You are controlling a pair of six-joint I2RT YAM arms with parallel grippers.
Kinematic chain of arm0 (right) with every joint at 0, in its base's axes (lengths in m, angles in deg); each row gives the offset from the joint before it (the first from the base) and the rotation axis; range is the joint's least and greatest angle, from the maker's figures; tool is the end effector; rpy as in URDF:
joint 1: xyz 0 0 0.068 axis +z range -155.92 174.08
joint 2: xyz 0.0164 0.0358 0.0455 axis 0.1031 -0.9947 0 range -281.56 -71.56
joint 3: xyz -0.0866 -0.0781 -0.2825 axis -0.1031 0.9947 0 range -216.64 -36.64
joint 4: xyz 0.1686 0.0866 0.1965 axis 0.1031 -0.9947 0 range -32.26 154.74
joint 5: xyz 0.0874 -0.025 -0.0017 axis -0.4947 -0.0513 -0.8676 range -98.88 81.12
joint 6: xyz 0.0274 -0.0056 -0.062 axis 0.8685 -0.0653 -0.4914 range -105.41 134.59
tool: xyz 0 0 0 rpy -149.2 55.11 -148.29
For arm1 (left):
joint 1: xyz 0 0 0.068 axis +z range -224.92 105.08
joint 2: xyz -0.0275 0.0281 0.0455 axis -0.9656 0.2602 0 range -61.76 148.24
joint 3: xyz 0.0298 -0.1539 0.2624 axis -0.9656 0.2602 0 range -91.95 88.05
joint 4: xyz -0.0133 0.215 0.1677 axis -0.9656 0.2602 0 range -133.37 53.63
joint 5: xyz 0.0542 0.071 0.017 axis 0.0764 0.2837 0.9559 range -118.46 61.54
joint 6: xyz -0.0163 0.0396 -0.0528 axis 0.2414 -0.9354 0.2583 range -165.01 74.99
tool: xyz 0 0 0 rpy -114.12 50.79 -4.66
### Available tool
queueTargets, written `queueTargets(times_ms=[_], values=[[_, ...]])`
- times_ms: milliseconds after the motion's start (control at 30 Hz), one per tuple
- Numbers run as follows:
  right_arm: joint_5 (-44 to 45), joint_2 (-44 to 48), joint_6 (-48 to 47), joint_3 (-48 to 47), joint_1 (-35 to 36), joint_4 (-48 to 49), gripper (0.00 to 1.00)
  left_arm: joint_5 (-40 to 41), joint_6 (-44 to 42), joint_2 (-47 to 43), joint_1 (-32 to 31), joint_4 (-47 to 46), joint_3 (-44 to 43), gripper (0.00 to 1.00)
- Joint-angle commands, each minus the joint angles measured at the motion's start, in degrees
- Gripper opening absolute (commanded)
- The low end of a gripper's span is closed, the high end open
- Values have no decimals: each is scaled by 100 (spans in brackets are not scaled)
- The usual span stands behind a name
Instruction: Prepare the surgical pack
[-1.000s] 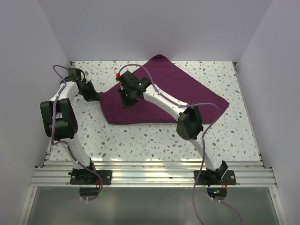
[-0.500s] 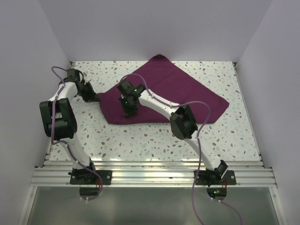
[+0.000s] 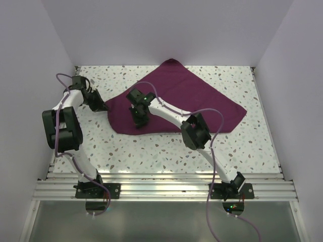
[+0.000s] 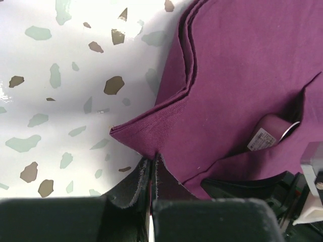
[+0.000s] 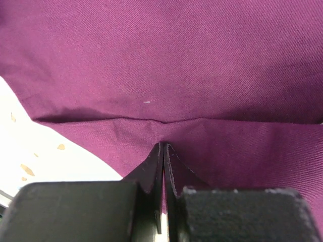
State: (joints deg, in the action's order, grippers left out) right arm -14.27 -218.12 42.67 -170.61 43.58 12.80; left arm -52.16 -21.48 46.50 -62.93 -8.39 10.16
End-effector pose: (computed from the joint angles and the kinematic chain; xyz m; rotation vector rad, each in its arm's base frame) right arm 0.3779 0.4504 0.1641 -0.5515 2.7558 0.5008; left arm 0.4129 0.0652 0.2052 -0.7031 2.6000 -0.6208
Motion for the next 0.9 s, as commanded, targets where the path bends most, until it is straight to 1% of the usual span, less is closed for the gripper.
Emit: queueTargets(times_ms=[0, 100, 233, 267, 300, 433, 533, 867], values=[[126, -13, -21, -226, 8, -132, 0, -187, 82, -412, 49, -176, 19, 0], [117, 284, 48, -252, 8, -167, 0, -196, 90, -412, 49, -202, 45, 0], [21, 865, 137, 309, 69, 17, 0, -205, 117, -368, 49, -290, 63, 0], [12, 936, 111, 519, 104, 148, 0, -214, 134, -359, 40, -316, 46, 0], [11, 971, 102, 539, 122, 158, 0, -231, 143, -324, 40, -334, 37, 0], [-33, 805, 58, 320, 174, -79, 0, -222, 126, -236, 49, -317, -42, 0], [90, 779, 49, 503, 192, -35, 0, -283, 143, -245, 49, -299, -77, 0], [354, 278, -65, 433, 192, -202, 0, -433, 187, -403, 49, -352, 10, 0]])
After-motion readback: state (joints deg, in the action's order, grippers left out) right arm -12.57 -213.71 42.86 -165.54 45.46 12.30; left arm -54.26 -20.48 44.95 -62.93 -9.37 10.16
